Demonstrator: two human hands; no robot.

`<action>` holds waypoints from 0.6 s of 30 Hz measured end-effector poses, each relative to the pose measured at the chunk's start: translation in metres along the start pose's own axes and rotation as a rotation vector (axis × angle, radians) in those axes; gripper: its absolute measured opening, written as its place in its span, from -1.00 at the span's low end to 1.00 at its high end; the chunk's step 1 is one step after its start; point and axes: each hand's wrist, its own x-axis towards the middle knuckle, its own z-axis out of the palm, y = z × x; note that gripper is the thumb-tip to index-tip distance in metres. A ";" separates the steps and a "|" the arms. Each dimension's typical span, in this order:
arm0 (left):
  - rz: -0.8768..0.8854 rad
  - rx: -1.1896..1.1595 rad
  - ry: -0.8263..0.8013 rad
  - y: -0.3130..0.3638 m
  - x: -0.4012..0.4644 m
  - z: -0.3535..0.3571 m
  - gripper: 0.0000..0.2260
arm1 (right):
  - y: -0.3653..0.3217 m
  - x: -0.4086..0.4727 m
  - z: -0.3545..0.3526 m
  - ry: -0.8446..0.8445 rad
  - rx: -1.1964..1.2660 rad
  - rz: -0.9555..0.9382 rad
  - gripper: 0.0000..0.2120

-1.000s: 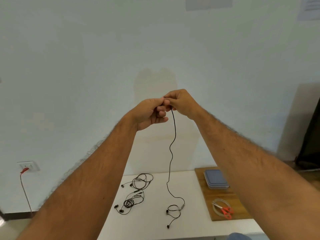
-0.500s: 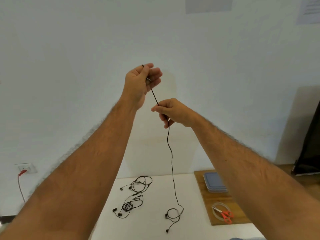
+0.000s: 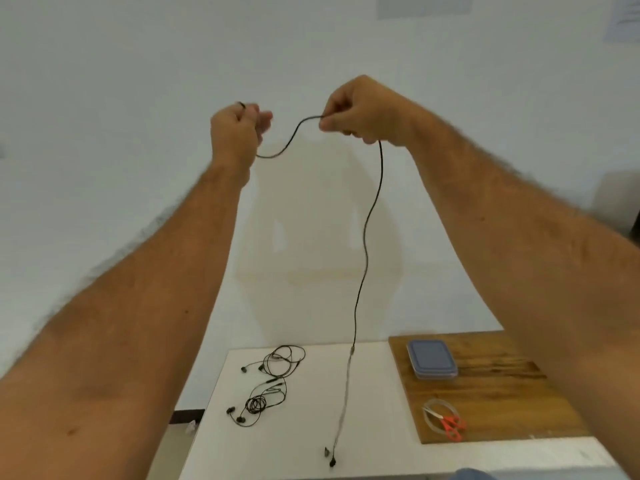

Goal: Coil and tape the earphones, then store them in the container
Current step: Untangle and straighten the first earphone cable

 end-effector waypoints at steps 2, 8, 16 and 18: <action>-0.046 0.088 -0.078 -0.011 -0.007 0.002 -0.78 | 0.000 -0.002 0.003 -0.078 -0.002 -0.012 -0.91; -0.142 0.240 -0.319 -0.034 -0.028 0.001 -0.83 | -0.001 -0.009 -0.007 -0.237 0.053 0.018 -0.88; -0.309 -0.001 -0.534 -0.024 -0.057 0.016 -0.69 | -0.009 -0.009 -0.013 0.020 0.053 -0.099 -0.90; -0.363 -0.106 -0.561 -0.022 -0.063 0.017 -0.69 | -0.003 -0.007 -0.008 0.096 0.080 -0.125 -0.89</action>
